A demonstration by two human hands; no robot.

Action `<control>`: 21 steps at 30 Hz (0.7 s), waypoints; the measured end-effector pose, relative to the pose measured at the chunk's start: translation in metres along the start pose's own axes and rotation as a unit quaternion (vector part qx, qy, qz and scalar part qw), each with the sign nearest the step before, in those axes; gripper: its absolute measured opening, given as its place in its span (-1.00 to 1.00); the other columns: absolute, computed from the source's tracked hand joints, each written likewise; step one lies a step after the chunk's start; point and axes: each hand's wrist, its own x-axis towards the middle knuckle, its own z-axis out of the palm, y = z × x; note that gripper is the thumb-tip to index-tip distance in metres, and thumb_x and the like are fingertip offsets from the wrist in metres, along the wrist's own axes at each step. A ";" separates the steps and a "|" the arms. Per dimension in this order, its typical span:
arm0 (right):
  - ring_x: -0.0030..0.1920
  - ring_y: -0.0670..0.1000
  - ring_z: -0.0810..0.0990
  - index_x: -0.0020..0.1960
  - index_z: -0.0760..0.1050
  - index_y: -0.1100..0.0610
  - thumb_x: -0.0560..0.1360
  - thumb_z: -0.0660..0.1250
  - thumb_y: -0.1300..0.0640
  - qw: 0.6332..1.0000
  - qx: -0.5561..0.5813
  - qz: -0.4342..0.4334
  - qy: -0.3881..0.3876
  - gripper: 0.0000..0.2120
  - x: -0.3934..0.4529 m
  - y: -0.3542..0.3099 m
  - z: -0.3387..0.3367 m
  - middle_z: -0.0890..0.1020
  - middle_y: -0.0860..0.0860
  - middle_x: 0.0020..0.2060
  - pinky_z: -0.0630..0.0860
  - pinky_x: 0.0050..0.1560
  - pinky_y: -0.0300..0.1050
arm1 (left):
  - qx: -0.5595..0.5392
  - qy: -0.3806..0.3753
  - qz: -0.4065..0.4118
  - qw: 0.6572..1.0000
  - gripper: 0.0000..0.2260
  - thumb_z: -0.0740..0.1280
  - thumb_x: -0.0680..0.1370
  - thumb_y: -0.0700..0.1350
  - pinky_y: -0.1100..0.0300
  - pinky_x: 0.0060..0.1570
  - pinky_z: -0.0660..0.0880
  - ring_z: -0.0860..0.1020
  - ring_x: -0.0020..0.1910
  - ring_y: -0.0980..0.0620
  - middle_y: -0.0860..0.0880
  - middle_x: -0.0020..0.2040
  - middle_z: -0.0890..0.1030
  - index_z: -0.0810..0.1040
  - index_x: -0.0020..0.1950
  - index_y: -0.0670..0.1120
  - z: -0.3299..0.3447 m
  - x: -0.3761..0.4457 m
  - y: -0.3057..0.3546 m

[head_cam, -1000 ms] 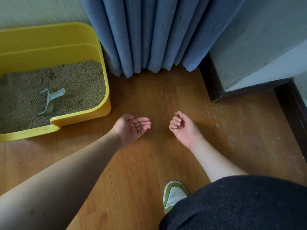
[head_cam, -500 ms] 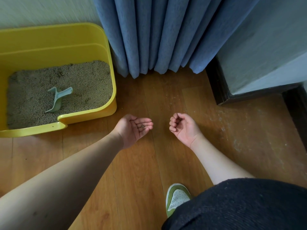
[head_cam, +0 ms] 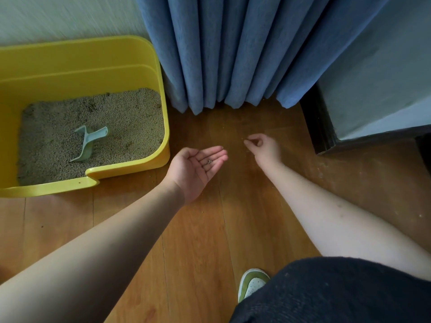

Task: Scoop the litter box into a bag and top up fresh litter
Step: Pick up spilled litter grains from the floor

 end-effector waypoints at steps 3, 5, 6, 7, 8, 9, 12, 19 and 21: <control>-0.04 -0.01 0.54 0.23 0.51 0.05 0.54 0.32 0.02 0.996 -0.085 -0.018 -0.005 -0.72 0.018 -0.006 0.008 0.56 0.04 0.02 0.37 -0.28 -0.29 | -0.014 -0.006 0.014 1.000 -0.53 -0.06 0.62 -0.12 0.04 0.34 0.42 0.58 0.22 -0.19 -0.31 0.22 0.58 0.47 0.28 -0.36 0.006 0.000 0.004; 0.06 0.05 0.56 0.24 0.49 0.08 0.56 0.30 0.05 0.994 -0.111 -0.023 -0.010 -0.73 0.028 -0.004 0.017 0.58 0.07 0.11 0.41 -0.14 -0.23 | -0.015 -0.003 0.022 1.000 -0.54 -0.06 0.62 -0.12 0.04 0.33 0.42 0.58 0.22 -0.19 -0.31 0.22 0.58 0.48 0.27 -0.36 0.007 -0.001 0.007; 0.08 0.06 0.57 0.22 0.50 0.08 0.56 0.30 0.06 0.992 -0.120 -0.026 -0.006 -0.75 0.033 -0.003 0.020 0.59 0.08 0.13 0.41 -0.12 -0.22 | -0.017 0.000 0.026 1.000 -0.54 -0.06 0.62 -0.12 0.04 0.33 0.42 0.58 0.22 -0.19 -0.31 0.21 0.59 0.48 0.27 -0.36 0.007 -0.001 0.008; 0.07 0.06 0.57 0.19 0.51 0.09 0.57 0.29 0.07 0.991 -0.127 -0.029 0.001 -0.78 0.036 -0.003 0.021 0.60 0.08 0.12 0.41 -0.12 -0.21 | -0.019 0.002 0.027 0.999 -0.54 -0.06 0.62 -0.12 0.04 0.32 0.43 0.58 0.21 -0.19 -0.31 0.21 0.59 0.49 0.26 -0.35 0.006 -0.002 0.009; 0.05 0.06 0.58 0.16 0.52 0.09 0.57 0.29 0.07 0.990 -0.134 -0.032 0.009 -0.80 0.039 -0.002 0.023 0.61 0.08 0.10 0.42 -0.13 -0.21 | -0.022 0.002 0.027 0.999 -0.54 -0.06 0.62 -0.12 0.04 0.32 0.44 0.58 0.21 -0.19 -0.31 0.21 0.59 0.49 0.26 -0.35 0.004 -0.003 0.009; 0.01 0.05 0.58 0.13 0.53 0.10 0.57 0.29 0.06 0.990 -0.139 -0.036 0.014 -0.82 0.041 -0.002 0.024 0.62 0.07 0.07 0.43 -0.15 -0.21 | -0.026 0.003 0.026 0.999 -0.54 -0.06 0.62 -0.12 0.05 0.32 0.45 0.59 0.21 -0.19 -0.31 0.20 0.59 0.49 0.25 -0.35 0.002 -0.003 0.010; -0.12 0.02 0.57 0.07 0.54 0.11 0.57 0.28 0.06 0.987 -0.156 -0.043 0.020 -0.85 0.043 -0.001 0.025 0.63 0.06 -0.01 0.49 -0.20 -0.17 | -0.034 0.011 0.021 0.999 -0.54 -0.06 0.62 -0.12 0.04 0.33 0.43 0.59 0.21 -0.20 -0.32 0.20 0.59 0.50 0.23 -0.36 -0.004 -0.005 0.010; -0.07 0.06 0.59 0.06 0.55 0.11 0.58 0.26 0.05 0.984 -0.173 -0.037 0.005 -0.84 0.045 0.001 0.025 0.63 0.07 0.00 0.58 -0.07 -0.04 | -0.038 0.021 0.027 0.999 -0.54 -0.06 0.62 -0.12 0.05 0.31 0.44 0.60 0.19 -0.19 -0.31 0.19 0.60 0.51 0.22 -0.36 -0.008 -0.007 0.013; -0.07 0.05 0.58 0.08 0.54 0.10 0.59 0.25 0.04 0.989 -0.148 -0.019 0.003 -0.82 0.042 -0.004 0.023 0.63 0.06 0.00 0.56 -0.08 -0.07 | -0.041 0.022 0.026 0.999 -0.54 -0.06 0.62 -0.12 0.05 0.32 0.42 0.60 0.19 -0.19 -0.31 0.19 0.60 0.51 0.22 -0.36 -0.008 -0.009 0.013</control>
